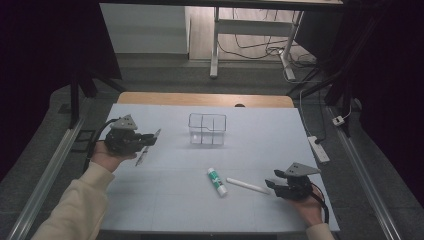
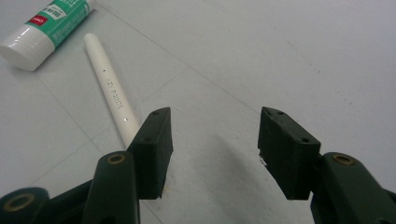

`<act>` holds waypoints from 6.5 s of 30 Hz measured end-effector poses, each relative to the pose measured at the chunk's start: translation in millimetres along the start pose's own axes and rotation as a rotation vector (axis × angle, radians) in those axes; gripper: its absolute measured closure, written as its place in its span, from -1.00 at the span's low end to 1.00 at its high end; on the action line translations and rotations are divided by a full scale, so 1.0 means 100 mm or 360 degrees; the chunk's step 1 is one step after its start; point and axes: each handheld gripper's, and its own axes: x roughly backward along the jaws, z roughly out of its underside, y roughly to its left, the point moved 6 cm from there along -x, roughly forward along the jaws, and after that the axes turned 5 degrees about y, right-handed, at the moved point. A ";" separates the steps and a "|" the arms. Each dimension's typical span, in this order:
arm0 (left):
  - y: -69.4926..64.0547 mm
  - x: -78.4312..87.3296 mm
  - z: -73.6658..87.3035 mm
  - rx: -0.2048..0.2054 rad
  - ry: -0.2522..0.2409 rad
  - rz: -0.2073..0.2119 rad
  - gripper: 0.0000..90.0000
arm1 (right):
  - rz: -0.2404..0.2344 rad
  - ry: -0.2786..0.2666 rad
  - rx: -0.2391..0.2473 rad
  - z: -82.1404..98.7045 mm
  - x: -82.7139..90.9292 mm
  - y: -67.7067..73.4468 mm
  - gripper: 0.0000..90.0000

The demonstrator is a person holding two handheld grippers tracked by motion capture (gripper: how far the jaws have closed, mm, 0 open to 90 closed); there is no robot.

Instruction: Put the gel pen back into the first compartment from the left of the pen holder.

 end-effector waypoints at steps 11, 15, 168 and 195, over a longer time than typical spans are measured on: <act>-0.01 -0.05 -0.10 0.0032 -0.0095 0.0010 0.78 | 0.0006 0.0011 0.0006 0.00 0.00 0.00 -0.02; -0.03 -0.08 -0.14 0.0038 -0.0121 0.0018 0.78 | 0.0009 0.0005 0.0004 0.00 0.00 0.00 -0.02; 0.18 -0.89 -0.95 0.0148 -0.0358 -0.0020 -0.04 | 0.0039 0.0015 -0.0005 0.04 -0.01 -0.02 -0.09; -0.24 -0.66 -0.37 -0.0029 -0.0148 -0.0010 -0.09 | 0.0045 0.0022 -0.0012 0.05 -0.02 -0.04 -0.09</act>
